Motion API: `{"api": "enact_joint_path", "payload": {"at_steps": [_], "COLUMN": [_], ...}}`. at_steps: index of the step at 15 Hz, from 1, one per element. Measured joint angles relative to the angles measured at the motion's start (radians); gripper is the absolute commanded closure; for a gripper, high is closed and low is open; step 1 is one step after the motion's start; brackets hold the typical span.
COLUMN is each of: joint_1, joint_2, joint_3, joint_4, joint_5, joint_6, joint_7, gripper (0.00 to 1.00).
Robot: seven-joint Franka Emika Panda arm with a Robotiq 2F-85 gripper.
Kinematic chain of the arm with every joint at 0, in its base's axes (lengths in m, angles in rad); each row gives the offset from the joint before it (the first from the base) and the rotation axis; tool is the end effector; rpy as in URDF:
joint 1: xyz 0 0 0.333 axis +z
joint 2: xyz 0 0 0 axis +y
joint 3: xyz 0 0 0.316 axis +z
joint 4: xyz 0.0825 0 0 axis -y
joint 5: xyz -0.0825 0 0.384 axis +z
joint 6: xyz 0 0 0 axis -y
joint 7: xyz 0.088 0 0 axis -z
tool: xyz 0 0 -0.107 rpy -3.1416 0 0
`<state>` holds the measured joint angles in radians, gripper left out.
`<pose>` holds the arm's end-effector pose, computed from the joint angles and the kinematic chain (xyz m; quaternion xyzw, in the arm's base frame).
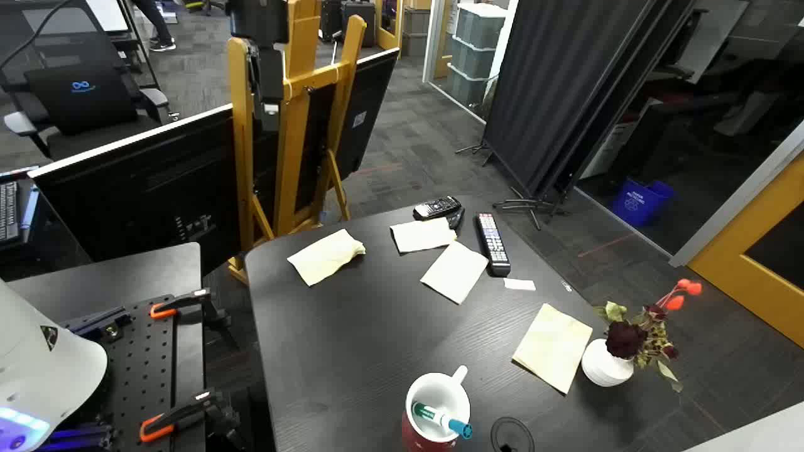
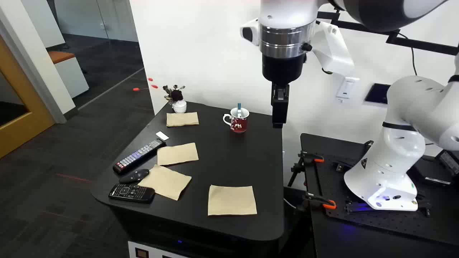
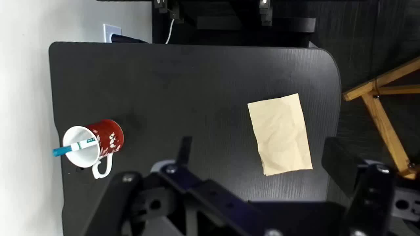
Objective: Take the marker out of the cup and put it on the table
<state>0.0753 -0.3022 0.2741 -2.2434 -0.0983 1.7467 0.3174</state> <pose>0.4143 0.1478 0.4711 0.9907 0.0194 -0.0692 0.1157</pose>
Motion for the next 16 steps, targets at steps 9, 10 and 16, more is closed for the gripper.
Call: {"api": "enact_joint_path", "payload": {"at_steps": [9, 10, 16], "joint_1": [0.003, 0.002, -0.029], "joint_2": [0.000, 0.000, 0.001], "joint_3": [-0.007, -0.013, -0.081], "joint_4": [0.001, 0.002, 0.005], "joint_5": [-0.002, -0.002, -0.006], "joint_6": [0.006, 0.018, 0.145], "joint_7": [0.012, 0.030, 0.176], "gripper": [0.00, 0.00, 0.00]}}
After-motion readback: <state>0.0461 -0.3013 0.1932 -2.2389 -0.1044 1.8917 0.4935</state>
